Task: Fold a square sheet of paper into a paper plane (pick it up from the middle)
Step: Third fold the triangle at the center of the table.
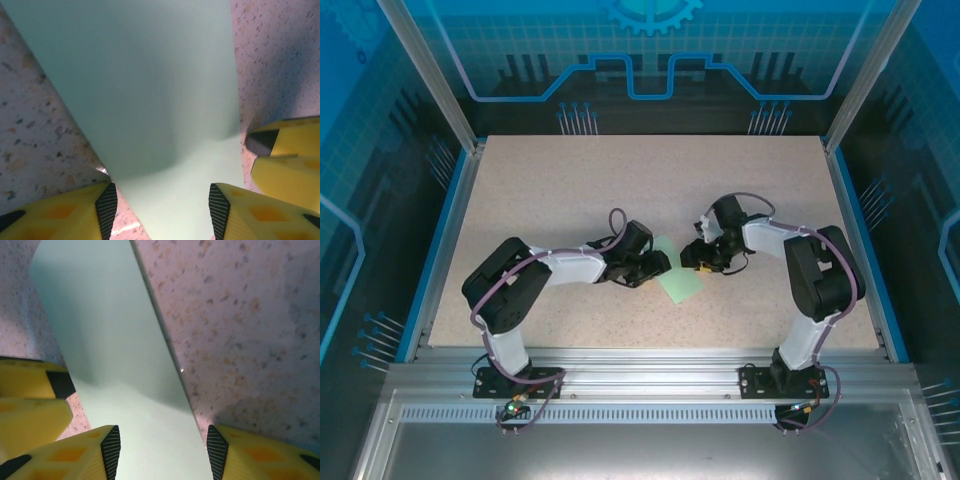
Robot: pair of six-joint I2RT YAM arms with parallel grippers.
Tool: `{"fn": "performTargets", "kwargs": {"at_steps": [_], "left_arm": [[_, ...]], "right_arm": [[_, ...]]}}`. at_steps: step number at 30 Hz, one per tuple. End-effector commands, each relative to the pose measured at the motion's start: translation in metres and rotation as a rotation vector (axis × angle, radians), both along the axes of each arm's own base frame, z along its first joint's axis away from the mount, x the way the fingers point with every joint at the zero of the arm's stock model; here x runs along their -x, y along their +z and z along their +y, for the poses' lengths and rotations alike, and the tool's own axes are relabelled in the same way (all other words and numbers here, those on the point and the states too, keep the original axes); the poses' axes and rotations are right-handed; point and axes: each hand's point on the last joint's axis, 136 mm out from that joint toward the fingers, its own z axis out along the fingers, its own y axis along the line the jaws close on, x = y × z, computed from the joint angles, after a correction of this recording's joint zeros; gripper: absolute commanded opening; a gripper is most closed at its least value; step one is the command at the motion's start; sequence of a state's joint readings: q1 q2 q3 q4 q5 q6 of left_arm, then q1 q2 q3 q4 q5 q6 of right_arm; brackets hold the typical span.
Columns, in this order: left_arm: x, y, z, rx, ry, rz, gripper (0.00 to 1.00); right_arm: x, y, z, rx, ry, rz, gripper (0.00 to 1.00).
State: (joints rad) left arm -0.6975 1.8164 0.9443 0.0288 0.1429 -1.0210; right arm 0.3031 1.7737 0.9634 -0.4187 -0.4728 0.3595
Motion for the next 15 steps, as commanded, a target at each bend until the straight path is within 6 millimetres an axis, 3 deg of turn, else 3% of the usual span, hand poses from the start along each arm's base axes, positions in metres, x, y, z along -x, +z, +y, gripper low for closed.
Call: {"fn": "performTargets", "kwargs": {"at_steps": [1, 8, 11, 15], "left_arm": [[-0.013, -0.001, -0.003, 0.016, -0.004, -0.009, 0.52], [-0.022, -0.005, -0.002, -0.015, -0.031, -0.016, 0.47], [-0.023, -0.006, -0.001, -0.042, -0.046, -0.011, 0.46], [-0.024, -0.006, 0.011, -0.108, -0.040, -0.010, 0.49]], "right_arm": [[0.021, 0.004, 0.000, -0.012, 0.029, 0.031, 0.51], [0.034, 0.017, 0.009, -0.056, 0.045, 0.020, 0.50], [0.046, 0.012, 0.010, -0.074, 0.044, 0.047, 0.50], [0.047, 0.018, 0.011, -0.089, 0.025, 0.031, 0.50]]}}
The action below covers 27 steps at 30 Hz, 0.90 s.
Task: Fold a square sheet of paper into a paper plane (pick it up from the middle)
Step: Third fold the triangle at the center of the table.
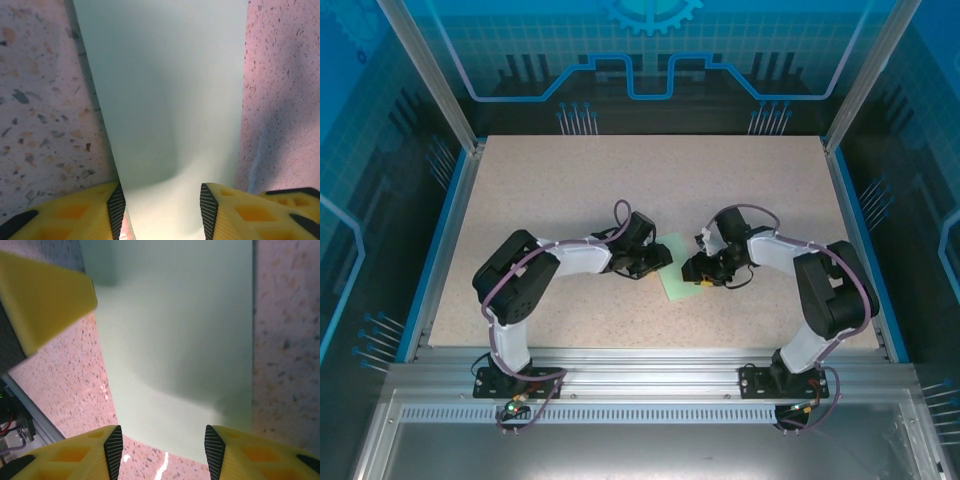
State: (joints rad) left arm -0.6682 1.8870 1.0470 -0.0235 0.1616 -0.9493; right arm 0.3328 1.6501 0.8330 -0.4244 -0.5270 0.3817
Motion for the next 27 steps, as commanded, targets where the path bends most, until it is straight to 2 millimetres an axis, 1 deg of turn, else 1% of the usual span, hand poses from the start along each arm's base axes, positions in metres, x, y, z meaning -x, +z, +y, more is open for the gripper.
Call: {"fn": "performTargets", "kwargs": {"at_steps": [1, 3, 5, 7, 10, 14, 16, 21, 27], "left_arm": [[-0.001, -0.003, 0.019, -0.102, 0.000, -0.002, 0.49], [0.001, 0.002, 0.025, -0.124, 0.004, -0.009, 0.50], [0.003, 0.012, 0.028, -0.116, 0.005, -0.028, 0.50], [0.005, 0.021, 0.026, -0.092, 0.002, -0.044, 0.46], [0.008, 0.033, 0.013, -0.038, -0.030, -0.059, 0.41], [0.013, 0.040, -0.012, 0.045, -0.080, -0.060, 0.33], [0.014, 0.038, -0.018, 0.056, -0.094, -0.056, 0.32], [0.015, 0.021, -0.021, 0.046, -0.105, -0.023, 0.28], [0.020, 0.000, -0.017, 0.016, -0.108, 0.015, 0.25]], "right_arm": [[0.002, 0.011, 0.005, -0.025, -0.008, -0.019, 0.50], [-0.003, 0.011, -0.003, 0.024, -0.028, -0.038, 0.50], [-0.010, 0.013, -0.012, 0.055, -0.060, -0.059, 0.49], [-0.016, 0.012, -0.020, 0.072, -0.097, -0.068, 0.49], [-0.020, 0.008, -0.029, 0.091, -0.131, -0.066, 0.49], [-0.020, 0.004, -0.027, 0.079, -0.132, -0.050, 0.49], [-0.018, 0.002, -0.025, 0.064, -0.130, -0.045, 0.49], [-0.015, 0.002, -0.020, 0.042, -0.121, -0.039, 0.49], [-0.013, 0.002, -0.017, 0.046, -0.106, -0.033, 0.49]]}}
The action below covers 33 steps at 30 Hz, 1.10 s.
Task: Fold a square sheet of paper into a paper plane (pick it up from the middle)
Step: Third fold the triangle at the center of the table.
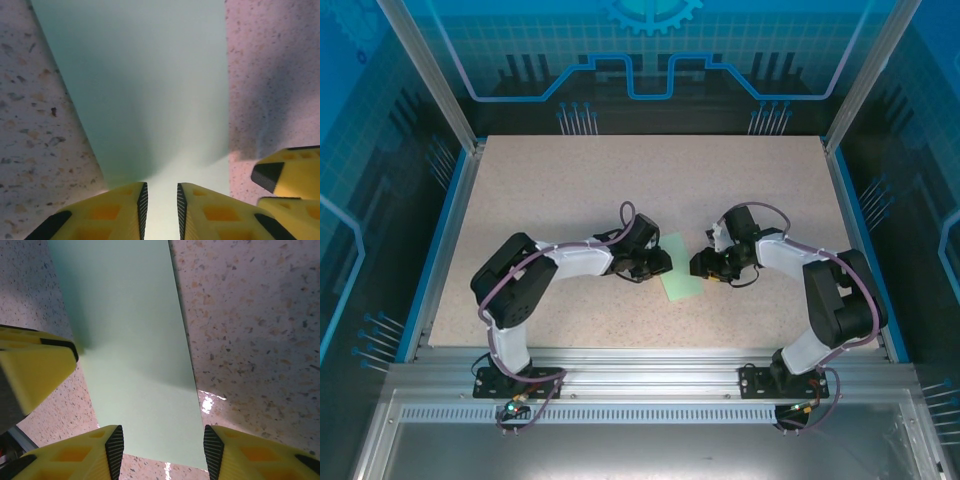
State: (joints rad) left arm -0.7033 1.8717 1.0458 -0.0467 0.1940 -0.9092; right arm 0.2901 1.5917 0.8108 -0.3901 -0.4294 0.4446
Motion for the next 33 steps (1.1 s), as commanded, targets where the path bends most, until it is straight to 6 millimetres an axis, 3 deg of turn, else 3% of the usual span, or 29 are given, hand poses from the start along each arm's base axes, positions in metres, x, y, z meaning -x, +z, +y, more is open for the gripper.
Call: {"fn": "performTargets", "kwargs": {"at_steps": [1, 9, 21, 33], "left_arm": [[0.003, -0.007, -0.004, 0.009, -0.024, 0.019, 0.24], [0.012, -0.020, 0.006, -0.036, -0.030, 0.045, 0.21], [0.017, -0.020, 0.012, -0.047, -0.037, 0.040, 0.21], [0.016, -0.017, 0.010, -0.038, -0.051, 0.032, 0.21]], "right_arm": [[0.006, -0.002, 0.006, -0.018, 0.017, 0.026, 0.49], [0.005, -0.004, 0.010, -0.011, 0.040, 0.033, 0.52], [0.004, -0.010, 0.020, -0.026, 0.082, 0.061, 0.52], [-0.009, 0.005, 0.026, -0.073, 0.083, 0.029, 0.46]]}}
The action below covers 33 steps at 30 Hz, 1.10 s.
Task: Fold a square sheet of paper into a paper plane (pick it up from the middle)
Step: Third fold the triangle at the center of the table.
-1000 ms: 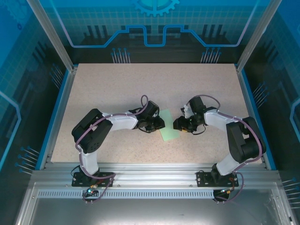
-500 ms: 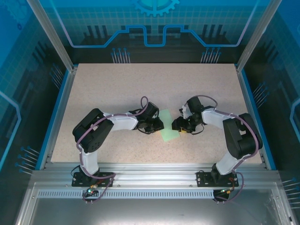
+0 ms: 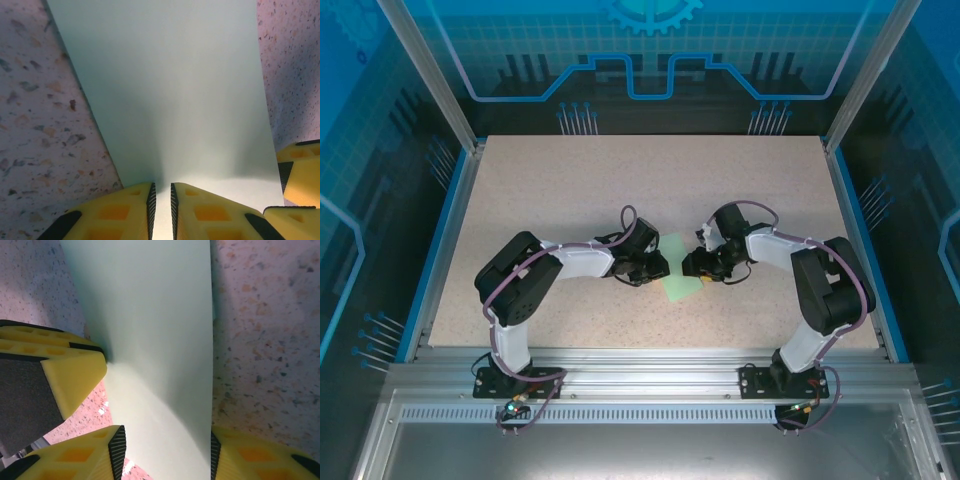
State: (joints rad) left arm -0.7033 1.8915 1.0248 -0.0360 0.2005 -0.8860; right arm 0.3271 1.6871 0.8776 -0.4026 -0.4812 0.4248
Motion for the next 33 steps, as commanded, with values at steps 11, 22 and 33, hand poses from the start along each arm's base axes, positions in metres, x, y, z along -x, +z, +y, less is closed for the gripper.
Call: {"fn": "performTargets", "kwargs": {"at_steps": [11, 22, 33], "left_arm": [[0.009, 0.003, 0.002, -0.011, -0.066, -0.004, 0.22], [0.017, 0.033, -0.007, -0.017, -0.161, -0.115, 0.41], [0.062, 0.059, -0.029, -0.382, -0.384, -0.427, 0.72]], "right_arm": [[-0.031, 0.010, 0.011, -0.084, 0.062, 0.016, 0.41], [-0.038, 0.005, 0.010, -0.097, 0.058, 0.044, 0.11], [-0.034, 0.015, 0.016, -0.160, 0.023, 0.092, 0.08]]}}
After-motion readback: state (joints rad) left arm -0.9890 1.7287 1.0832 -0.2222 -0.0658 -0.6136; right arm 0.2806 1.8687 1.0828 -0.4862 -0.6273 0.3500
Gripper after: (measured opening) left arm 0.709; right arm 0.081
